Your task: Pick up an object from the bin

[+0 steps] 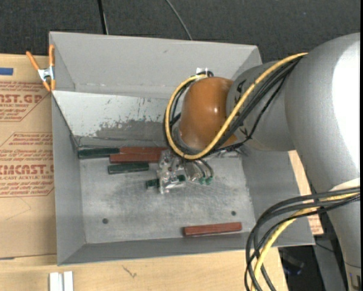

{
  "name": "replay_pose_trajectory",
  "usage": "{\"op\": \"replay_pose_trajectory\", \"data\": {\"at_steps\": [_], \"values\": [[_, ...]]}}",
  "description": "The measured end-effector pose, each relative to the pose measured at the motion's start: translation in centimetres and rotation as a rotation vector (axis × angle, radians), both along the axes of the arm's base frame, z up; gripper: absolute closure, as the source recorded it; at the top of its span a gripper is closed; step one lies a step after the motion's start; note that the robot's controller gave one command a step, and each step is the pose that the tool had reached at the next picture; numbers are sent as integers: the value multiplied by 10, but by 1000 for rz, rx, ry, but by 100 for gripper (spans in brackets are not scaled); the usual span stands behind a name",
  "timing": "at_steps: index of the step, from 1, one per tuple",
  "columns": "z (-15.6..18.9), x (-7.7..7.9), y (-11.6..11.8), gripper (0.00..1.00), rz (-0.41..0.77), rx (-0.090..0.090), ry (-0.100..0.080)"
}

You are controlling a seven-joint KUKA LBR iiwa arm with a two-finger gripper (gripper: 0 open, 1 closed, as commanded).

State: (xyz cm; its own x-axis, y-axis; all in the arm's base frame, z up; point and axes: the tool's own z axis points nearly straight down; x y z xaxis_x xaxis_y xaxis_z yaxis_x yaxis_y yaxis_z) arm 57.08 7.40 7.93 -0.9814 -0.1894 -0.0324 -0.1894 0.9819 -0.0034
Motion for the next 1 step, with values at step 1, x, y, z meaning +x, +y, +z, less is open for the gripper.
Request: {"op": "replay_pose_trajectory", "data": {"at_steps": [1], "values": [[125,-4,3,100,-8,-2,29]]}}
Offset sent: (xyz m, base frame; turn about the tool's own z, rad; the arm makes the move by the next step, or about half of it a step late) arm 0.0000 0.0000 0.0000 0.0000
